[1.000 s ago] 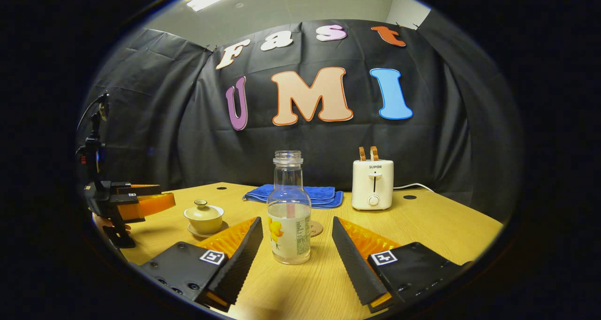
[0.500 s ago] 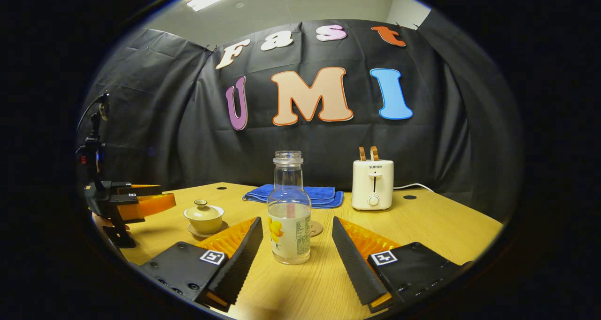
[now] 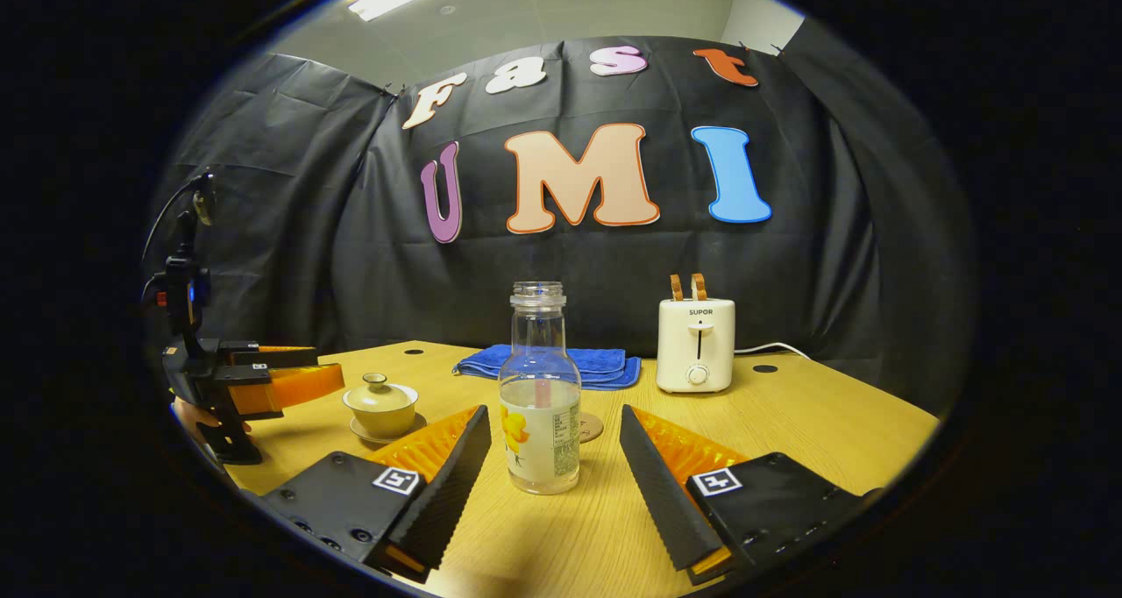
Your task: Open the teacup lid with one hand, grasp the water bottle and pour water into the teacup with the other hand; after pouring, place the water bottle on the coaster and then close the teacup lid.
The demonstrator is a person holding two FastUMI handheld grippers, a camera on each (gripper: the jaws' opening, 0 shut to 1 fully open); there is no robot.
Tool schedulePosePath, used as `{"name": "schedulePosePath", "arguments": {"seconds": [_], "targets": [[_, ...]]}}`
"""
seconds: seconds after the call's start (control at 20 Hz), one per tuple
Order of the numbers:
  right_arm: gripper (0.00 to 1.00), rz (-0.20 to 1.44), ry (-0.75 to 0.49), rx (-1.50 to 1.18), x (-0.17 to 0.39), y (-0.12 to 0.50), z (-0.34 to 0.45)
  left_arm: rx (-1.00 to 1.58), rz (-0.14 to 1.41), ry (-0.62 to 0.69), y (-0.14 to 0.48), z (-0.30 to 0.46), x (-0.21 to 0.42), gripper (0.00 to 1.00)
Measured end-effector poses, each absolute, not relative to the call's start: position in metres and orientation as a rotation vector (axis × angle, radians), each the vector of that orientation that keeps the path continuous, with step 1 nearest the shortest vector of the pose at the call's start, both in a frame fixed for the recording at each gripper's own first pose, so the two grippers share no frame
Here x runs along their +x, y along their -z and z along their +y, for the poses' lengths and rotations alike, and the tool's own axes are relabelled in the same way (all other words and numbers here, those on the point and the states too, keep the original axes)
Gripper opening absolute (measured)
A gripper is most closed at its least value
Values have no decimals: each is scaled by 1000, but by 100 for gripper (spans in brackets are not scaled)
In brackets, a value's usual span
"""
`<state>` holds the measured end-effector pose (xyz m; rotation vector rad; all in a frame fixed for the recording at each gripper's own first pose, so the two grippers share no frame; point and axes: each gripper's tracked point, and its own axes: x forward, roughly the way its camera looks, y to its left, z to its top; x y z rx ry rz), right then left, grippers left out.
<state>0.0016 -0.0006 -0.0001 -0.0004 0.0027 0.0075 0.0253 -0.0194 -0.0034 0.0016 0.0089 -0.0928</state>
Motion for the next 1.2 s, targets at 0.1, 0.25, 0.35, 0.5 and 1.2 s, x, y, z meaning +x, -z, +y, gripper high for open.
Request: {"name": "schedulePosePath", "arguments": {"seconds": [0.1,0.25,0.35,0.5,1.2], "targets": [[93,3,-8,0,2,0,0,6,26,103,7,-23,33,95],[93,2,-10,0,2,0,0,19,64,126,12,-30,44,95],[93,2,-11,0,2,0,0,31,90,132,17,-34,50,95],[95,1,-11,0,2,0,0,40,104,135,17,-37,57,95],[92,-3,-16,0,1,-1,0,100,188,152,32,-47,69,72]]}}
